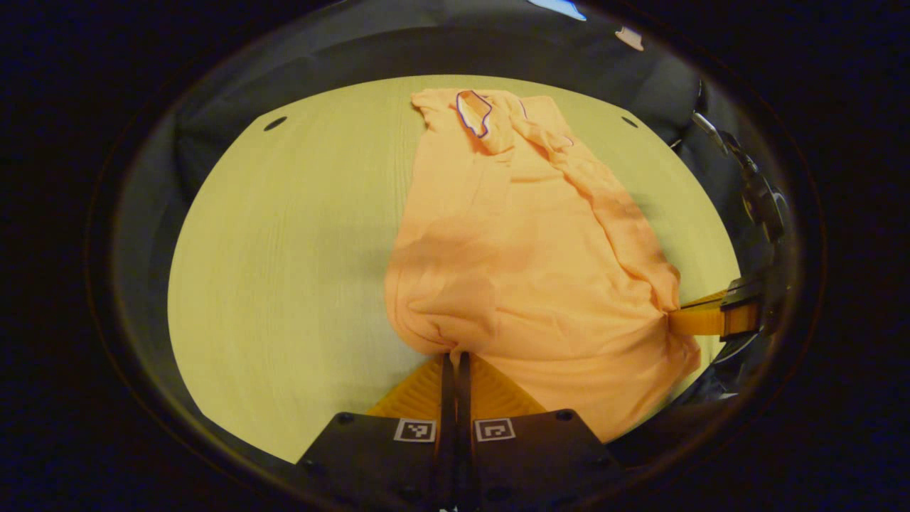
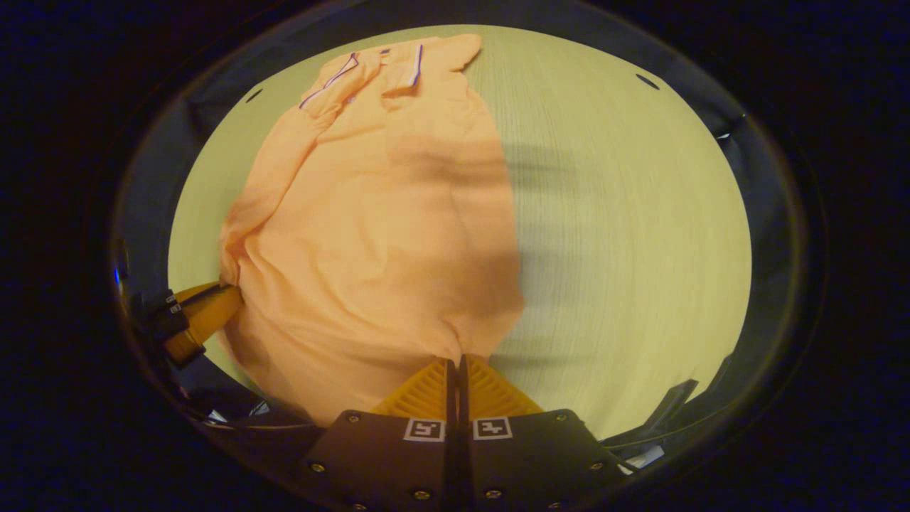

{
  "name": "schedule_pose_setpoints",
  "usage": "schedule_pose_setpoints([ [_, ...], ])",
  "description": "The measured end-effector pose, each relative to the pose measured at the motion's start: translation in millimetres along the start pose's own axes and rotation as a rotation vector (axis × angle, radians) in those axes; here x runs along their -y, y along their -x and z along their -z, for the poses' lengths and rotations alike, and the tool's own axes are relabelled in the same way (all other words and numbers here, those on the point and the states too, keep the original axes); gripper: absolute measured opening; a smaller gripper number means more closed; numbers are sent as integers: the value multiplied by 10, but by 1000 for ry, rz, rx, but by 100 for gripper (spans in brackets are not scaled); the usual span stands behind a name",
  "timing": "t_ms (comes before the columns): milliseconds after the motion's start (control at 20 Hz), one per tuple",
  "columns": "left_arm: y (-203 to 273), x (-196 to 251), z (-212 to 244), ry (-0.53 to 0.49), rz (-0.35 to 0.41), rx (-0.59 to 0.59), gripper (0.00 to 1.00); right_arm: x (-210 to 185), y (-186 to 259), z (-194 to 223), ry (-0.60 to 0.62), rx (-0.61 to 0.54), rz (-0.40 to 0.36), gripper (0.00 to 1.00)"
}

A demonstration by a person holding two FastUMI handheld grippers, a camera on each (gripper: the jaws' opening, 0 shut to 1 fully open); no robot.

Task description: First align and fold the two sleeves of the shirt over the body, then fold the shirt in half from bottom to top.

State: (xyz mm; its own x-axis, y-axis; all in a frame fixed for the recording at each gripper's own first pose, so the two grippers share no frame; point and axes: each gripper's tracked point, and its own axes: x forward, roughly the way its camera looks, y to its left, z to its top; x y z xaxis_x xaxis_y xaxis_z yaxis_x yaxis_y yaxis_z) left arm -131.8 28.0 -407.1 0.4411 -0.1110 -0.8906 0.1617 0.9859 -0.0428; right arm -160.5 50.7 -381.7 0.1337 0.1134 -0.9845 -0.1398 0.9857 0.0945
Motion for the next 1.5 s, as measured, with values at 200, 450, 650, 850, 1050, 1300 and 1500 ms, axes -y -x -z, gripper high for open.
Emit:
schedule_pose_setpoints([
  [200,104,-65,-417,10,-4,62,6,-18,158,-358,-19,67,-19,0],
  [450,193,-165,-1095,7,-12,152,6,-76,427,-965,-35,179,-51,0],
  [650,192,-225,-1645,26,-9,219,6,-81,563,-1471,-37,257,-70,0],
  [850,111,-260,-2181,47,-3,273,6,-29,635,-1922,-55,327,-86,0],
  [1050,-18,-314,-2722,37,-10,333,6,91,720,-2461,-79,429,-98,0],
  [1300,-234,-358,-3397,53,0,421,5,230,663,-3243,-93,545,-114,0],
  [1500,-556,-437,-3904,80,-2,472,5,207,563,-3834,-99,622,-138,0],
])
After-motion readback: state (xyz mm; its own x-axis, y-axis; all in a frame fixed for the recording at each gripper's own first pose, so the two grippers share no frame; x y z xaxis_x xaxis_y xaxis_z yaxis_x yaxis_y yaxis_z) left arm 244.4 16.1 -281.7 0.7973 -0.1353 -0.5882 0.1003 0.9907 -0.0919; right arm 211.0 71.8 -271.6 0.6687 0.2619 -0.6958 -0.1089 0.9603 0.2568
